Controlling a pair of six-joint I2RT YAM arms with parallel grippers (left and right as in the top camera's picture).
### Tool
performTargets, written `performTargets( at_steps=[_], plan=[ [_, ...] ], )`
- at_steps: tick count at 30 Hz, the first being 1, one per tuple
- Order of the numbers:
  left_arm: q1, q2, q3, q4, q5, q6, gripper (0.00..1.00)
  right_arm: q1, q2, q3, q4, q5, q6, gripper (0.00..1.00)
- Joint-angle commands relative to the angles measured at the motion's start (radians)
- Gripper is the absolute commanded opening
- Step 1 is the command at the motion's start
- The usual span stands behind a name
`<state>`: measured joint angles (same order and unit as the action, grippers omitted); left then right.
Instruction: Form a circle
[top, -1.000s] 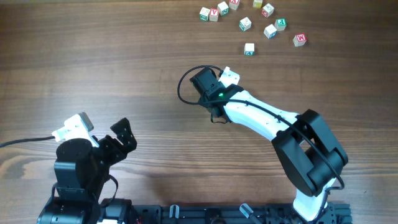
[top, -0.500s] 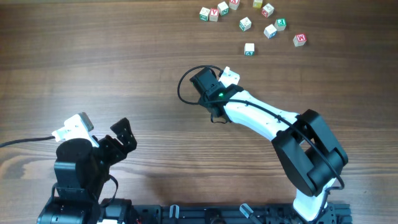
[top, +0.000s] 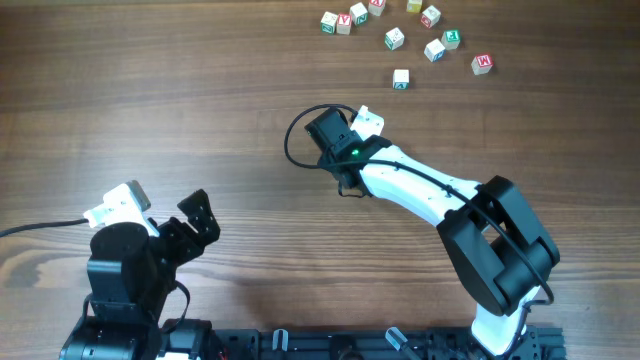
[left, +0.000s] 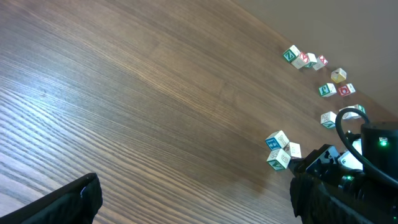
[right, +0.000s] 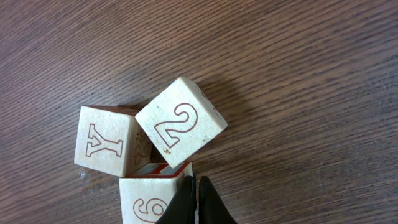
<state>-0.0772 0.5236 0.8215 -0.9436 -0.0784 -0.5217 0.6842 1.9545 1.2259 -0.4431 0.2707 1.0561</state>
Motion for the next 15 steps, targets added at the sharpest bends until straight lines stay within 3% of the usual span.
performTargets(
  at_steps=[1, 15],
  plan=[
    [0.001, -0.004, -0.007, -0.002, -0.009, -0.01, 1.0, -0.005, 0.019, 0.009, 0.004, 0.029, -0.009, 0.05],
    [0.001, -0.004, -0.007, -0.002, -0.01, -0.01, 1.0, -0.005, -0.009, 0.01, -0.074, 0.065, 0.053, 0.04]
  ],
)
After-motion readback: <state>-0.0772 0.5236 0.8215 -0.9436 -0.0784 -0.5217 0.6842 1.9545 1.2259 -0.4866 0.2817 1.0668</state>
